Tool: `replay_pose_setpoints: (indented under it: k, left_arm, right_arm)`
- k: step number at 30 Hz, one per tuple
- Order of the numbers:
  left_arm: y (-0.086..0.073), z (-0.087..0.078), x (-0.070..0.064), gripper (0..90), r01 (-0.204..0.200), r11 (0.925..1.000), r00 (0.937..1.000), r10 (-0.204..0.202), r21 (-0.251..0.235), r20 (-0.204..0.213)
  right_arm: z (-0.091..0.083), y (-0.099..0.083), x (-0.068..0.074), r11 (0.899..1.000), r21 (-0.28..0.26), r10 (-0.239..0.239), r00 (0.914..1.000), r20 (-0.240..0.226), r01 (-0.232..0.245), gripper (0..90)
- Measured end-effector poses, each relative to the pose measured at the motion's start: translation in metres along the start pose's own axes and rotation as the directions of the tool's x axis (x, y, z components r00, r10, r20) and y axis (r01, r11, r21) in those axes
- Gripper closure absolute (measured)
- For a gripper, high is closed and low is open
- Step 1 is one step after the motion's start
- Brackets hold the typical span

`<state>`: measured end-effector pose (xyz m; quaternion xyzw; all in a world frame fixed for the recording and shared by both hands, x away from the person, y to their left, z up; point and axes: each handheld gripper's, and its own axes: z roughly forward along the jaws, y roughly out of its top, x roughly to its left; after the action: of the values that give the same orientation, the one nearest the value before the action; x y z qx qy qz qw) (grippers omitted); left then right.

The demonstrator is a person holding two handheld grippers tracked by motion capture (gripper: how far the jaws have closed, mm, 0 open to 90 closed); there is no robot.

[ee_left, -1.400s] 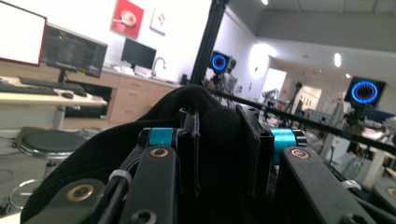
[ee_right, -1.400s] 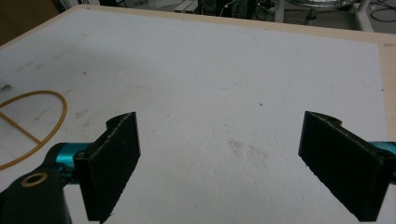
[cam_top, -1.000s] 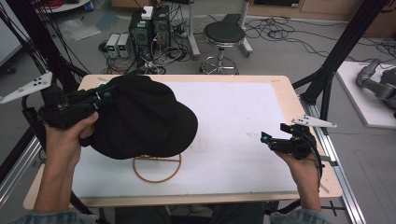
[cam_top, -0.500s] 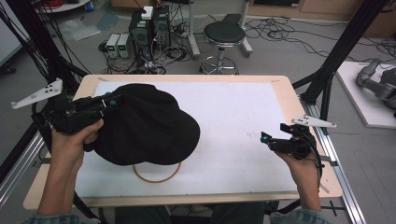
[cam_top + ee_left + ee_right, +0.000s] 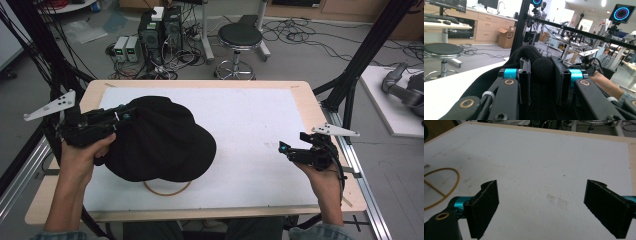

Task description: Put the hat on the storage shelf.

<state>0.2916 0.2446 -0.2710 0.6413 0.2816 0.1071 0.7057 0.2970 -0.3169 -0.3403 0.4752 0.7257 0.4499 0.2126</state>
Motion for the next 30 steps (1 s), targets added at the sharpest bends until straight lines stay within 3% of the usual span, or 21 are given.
replay_pose_setpoints:
  k: [11,25,30]
  left_arm:
    - [-0.007,-0.001,0.0019,69.9,-0.03,0.9996,0.9995,0.03,0.001,0.012]
    - [-0.01,-0.0007,0.0049,58.0,-0.012,0.9999,0.9998,0.012,-0.008,0.018]
    - [-0.0091,-0.0023,0.0053,58.0,-0.01,0.9997,0.9996,0.011,-0.024,0.028]
  right_arm:
    - [-0.0003,0.0,-0.0007,1.0,-0.001,-0.006,1.0,0.001,0.006,12.5]
    - [-0.0002,-0.0001,-0.0007,1.0,0.0,-0.004,1.0,0.002,0.004,12.5]
    - [0.0,-0.0001,-0.0007,1.0,0.001,-0.005,1.0,0.002,0.005,12.5]
